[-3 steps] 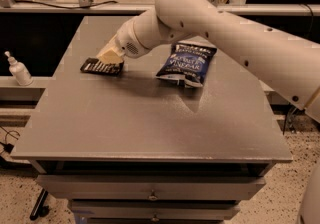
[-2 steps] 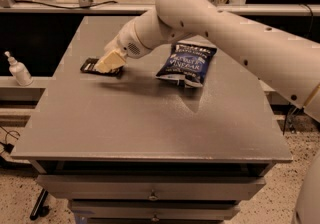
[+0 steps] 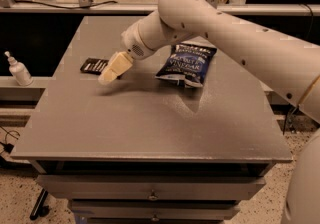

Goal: Pick rxbar chocolate

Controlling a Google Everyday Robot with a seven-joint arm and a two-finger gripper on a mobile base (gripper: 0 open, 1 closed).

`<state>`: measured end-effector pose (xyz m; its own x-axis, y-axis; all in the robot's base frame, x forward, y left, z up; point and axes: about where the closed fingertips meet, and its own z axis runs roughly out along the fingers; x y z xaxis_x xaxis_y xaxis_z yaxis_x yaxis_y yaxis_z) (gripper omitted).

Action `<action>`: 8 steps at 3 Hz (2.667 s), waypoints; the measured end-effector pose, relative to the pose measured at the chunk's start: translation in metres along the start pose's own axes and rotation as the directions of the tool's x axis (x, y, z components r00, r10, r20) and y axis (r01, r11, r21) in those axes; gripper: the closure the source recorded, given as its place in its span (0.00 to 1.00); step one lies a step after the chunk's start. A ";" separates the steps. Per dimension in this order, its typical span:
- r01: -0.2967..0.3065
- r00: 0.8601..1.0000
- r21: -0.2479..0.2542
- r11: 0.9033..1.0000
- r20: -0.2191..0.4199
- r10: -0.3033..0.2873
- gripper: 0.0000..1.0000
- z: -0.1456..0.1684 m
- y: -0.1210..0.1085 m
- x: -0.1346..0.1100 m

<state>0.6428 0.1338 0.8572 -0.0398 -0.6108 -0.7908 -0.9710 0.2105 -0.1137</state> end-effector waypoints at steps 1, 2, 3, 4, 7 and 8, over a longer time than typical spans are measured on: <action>-0.015 1.000 0.002 1.000 -0.015 0.015 0.00 0.001 -0.002 0.013; -0.025 0.999 0.004 1.000 -0.023 0.025 0.00 0.002 -0.002 0.021; -0.040 0.999 0.008 0.999 -0.025 0.040 0.18 0.001 -0.002 0.030; -0.047 0.999 0.013 0.999 -0.022 0.047 0.43 0.000 -0.002 0.035; -0.019 1.000 0.013 1.000 -0.007 0.019 1.00 0.005 -0.015 0.019; 0.018 1.000 0.007 1.000 0.005 -0.018 1.00 0.010 -0.022 0.000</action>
Offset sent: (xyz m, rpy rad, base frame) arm 0.0046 -0.0248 -0.0281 -0.0259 0.0320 -0.0445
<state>0.6663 0.1364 0.8537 -0.0214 -0.6102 -0.7919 -0.9699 0.2047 -0.1315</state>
